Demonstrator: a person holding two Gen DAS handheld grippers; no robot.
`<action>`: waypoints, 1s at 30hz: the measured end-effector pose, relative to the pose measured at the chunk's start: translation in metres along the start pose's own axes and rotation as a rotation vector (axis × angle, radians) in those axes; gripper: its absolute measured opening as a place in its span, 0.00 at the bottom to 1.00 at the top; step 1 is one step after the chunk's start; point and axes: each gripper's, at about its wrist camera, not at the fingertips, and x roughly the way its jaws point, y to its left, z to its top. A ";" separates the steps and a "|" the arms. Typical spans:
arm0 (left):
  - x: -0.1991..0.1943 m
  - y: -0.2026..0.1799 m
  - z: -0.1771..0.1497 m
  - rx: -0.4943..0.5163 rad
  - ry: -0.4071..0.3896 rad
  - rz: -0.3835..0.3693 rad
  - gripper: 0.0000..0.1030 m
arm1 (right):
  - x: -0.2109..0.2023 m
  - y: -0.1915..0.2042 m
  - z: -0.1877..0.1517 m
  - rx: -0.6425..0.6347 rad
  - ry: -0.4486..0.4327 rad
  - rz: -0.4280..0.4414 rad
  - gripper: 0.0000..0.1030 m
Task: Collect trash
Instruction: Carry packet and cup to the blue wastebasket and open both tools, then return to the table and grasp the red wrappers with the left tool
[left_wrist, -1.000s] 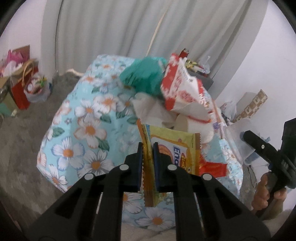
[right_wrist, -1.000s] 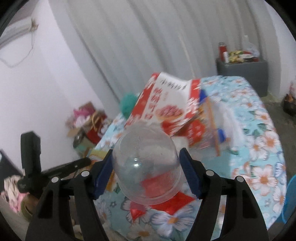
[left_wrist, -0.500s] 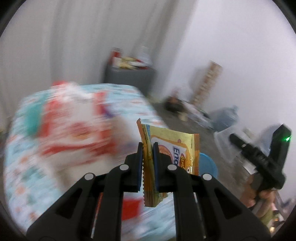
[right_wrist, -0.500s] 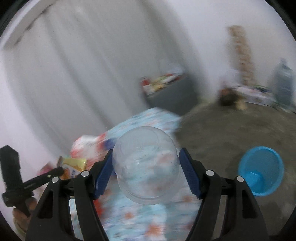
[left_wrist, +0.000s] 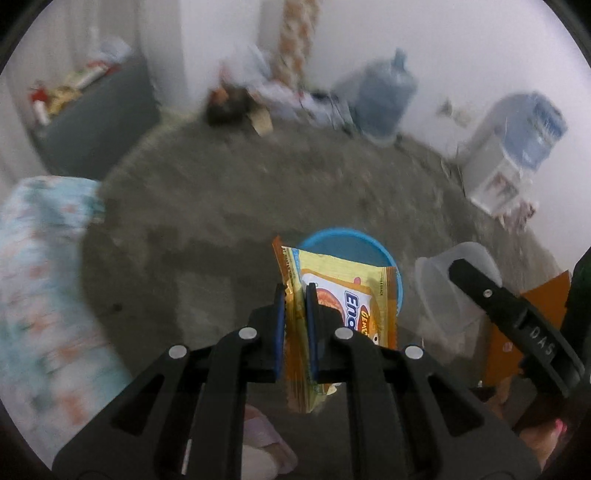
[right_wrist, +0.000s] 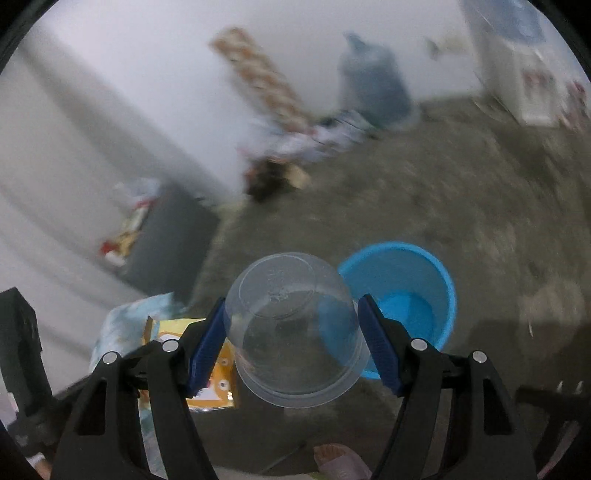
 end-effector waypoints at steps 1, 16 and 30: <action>0.020 -0.008 0.004 0.012 0.027 0.000 0.09 | 0.019 -0.017 0.006 0.047 0.021 -0.024 0.67; 0.090 -0.040 0.008 0.105 0.043 0.034 0.65 | 0.114 -0.102 0.002 0.213 0.117 -0.207 0.81; -0.167 -0.004 -0.065 0.078 -0.363 -0.236 0.82 | -0.061 0.075 -0.010 -0.266 -0.187 -0.181 0.94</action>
